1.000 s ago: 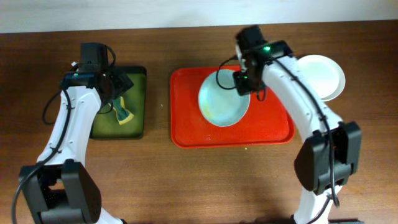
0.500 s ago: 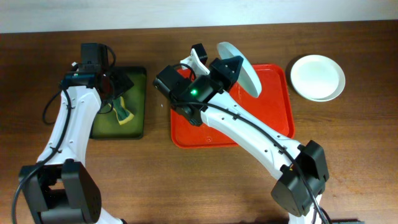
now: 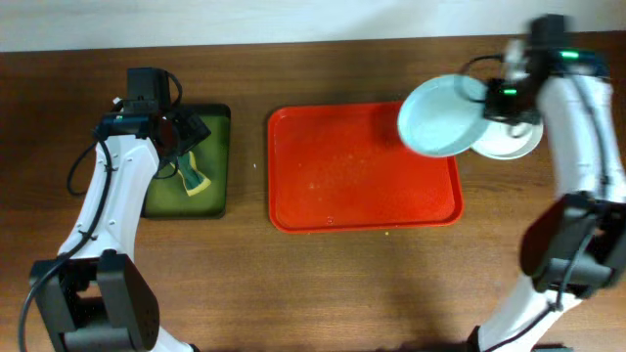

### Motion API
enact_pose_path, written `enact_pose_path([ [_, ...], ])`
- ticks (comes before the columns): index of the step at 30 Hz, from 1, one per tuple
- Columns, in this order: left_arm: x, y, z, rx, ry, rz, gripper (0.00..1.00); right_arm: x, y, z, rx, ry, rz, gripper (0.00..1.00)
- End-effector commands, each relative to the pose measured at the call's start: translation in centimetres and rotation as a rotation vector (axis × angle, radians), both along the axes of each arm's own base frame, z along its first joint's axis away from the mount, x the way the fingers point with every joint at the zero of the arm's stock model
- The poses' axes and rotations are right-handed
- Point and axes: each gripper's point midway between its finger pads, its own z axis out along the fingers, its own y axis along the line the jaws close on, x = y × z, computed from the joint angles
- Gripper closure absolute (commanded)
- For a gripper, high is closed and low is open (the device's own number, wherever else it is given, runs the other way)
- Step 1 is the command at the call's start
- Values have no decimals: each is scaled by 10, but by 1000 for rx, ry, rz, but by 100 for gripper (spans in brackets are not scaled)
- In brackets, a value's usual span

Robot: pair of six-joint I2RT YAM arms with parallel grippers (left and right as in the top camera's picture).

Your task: Clean dirty plates on tray and stack at the side

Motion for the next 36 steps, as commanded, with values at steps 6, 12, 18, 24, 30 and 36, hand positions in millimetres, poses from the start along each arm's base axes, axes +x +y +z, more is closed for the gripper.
enact_pose_path([
  [6,2,0,4,-1,-12,-5,1,-3,-136,-24,282,-133,-365,96],
  [12,2,0,4,-1,-12,-5,1,25,-146,-74,285,-145,-375,80],
  [18,2,0,4,0,-12,-5,1,17,-140,-55,275,-137,-372,2],
  [24,2,0,4,-1,-12,-5,1,-48,-97,48,267,-91,-449,2],
  [30,2,0,4,-1,-12,-5,0,-120,-11,118,193,-146,-333,2],
  [36,2,0,4,-1,-12,-5,1,-231,92,94,170,-123,-92,1],
])
